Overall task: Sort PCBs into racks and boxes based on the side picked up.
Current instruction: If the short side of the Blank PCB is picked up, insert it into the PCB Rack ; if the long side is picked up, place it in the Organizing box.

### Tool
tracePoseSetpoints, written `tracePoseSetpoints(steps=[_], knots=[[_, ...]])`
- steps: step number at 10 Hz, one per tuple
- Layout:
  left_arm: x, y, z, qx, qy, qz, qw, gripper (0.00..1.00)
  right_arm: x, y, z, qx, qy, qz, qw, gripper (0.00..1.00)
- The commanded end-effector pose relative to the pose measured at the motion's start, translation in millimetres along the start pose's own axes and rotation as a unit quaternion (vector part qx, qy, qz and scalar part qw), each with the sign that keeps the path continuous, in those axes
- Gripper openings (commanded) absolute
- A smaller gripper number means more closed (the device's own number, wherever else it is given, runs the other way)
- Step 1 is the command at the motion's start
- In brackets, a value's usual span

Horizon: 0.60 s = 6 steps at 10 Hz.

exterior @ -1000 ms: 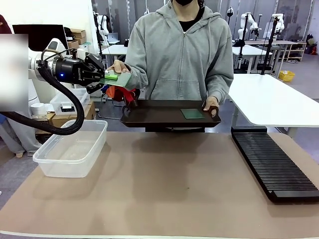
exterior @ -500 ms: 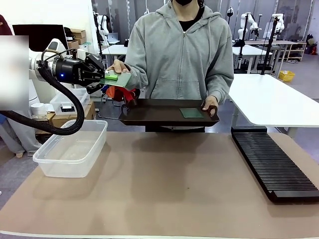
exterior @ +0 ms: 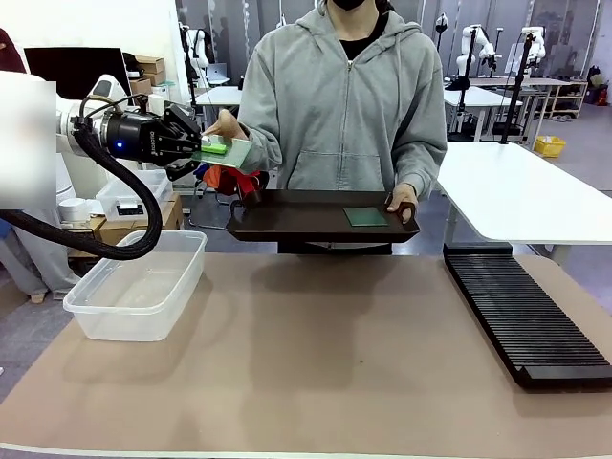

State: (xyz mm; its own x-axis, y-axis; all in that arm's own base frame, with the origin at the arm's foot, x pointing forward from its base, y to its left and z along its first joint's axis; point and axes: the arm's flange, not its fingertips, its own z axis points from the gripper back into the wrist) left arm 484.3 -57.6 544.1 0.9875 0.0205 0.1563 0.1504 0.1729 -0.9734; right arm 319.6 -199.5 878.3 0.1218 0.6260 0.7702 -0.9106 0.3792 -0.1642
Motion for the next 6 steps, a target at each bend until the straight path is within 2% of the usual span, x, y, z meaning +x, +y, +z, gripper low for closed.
tracePoseSetpoints(steps=[1, 6], knots=[[-0.2, -0.2, 0.2, -0.002, 0.000, 0.000, 1.000, 0.00, 0.3, 2.7, -0.4, 0.006, -0.007, 0.007, 1.000, 1.00], [-0.2, -0.2, 0.2, -0.002, 0.000, 0.000, 1.000, 0.00, 0.3, 2.7, -0.4, 0.006, -0.007, 0.007, 1.000, 1.00]])
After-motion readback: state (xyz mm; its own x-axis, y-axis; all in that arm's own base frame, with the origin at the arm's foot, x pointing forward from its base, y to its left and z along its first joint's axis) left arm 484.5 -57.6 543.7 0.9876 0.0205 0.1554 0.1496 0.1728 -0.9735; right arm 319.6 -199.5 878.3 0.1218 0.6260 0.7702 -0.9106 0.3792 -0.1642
